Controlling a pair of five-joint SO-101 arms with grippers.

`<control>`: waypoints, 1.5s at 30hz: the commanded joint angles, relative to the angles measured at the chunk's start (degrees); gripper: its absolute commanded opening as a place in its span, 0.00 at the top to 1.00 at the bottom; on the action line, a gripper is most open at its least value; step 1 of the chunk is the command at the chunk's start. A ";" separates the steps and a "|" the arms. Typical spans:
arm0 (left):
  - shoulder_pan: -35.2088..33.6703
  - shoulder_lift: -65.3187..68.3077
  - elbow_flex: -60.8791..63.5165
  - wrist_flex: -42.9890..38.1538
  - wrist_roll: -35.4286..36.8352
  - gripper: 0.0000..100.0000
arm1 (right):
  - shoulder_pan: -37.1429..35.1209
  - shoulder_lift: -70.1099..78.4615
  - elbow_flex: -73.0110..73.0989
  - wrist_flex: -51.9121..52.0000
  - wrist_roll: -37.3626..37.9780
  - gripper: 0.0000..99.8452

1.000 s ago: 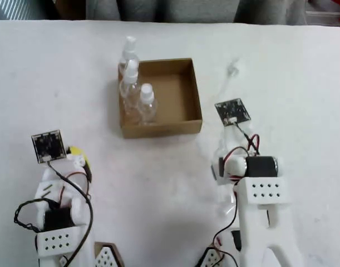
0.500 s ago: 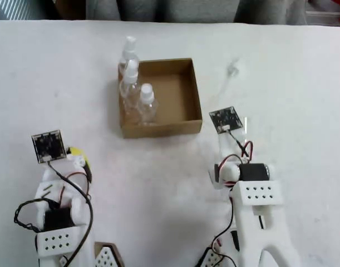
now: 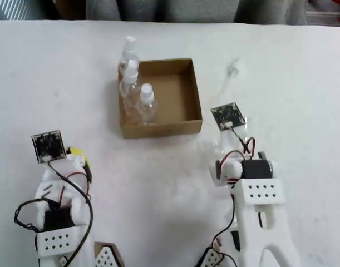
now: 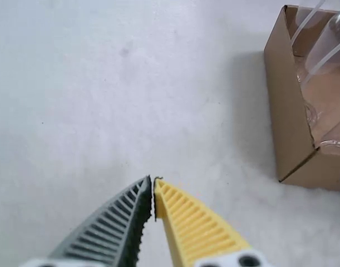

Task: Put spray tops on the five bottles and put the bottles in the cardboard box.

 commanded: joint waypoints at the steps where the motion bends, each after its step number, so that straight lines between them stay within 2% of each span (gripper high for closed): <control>1: 0.31 -1.10 -0.26 0.35 0.00 0.97 | -0.40 -0.84 -6.24 2.95 0.62 0.60; 4: 0.31 -1.10 -0.26 0.35 0.00 0.97 | -0.04 -0.66 -12.40 6.29 0.35 0.60; 9: 0.31 -1.10 -0.26 0.35 0.00 0.97 | 0.40 5.58 -24.18 8.92 -7.56 0.64; 15: 0.31 -1.10 -0.26 0.35 0.00 0.97 | 0.48 23.87 -38.07 8.57 -9.41 0.74; 22: 0.31 -1.10 -0.26 0.35 0.00 0.97 | 0.48 46.29 -57.49 8.48 -11.52 0.75; 27: 0.31 -1.01 -0.26 0.35 -4.04 0.98 | 1.01 63.96 -72.62 5.58 -11.52 0.75; 36: 0.31 -1.01 -0.26 0.35 -4.22 0.98 | 4.09 92.26 -103.74 4.79 -11.52 0.75; 45: 0.31 -1.01 -0.26 0.35 -4.22 0.98 | 4.26 116.00 -133.01 4.26 -11.52 0.75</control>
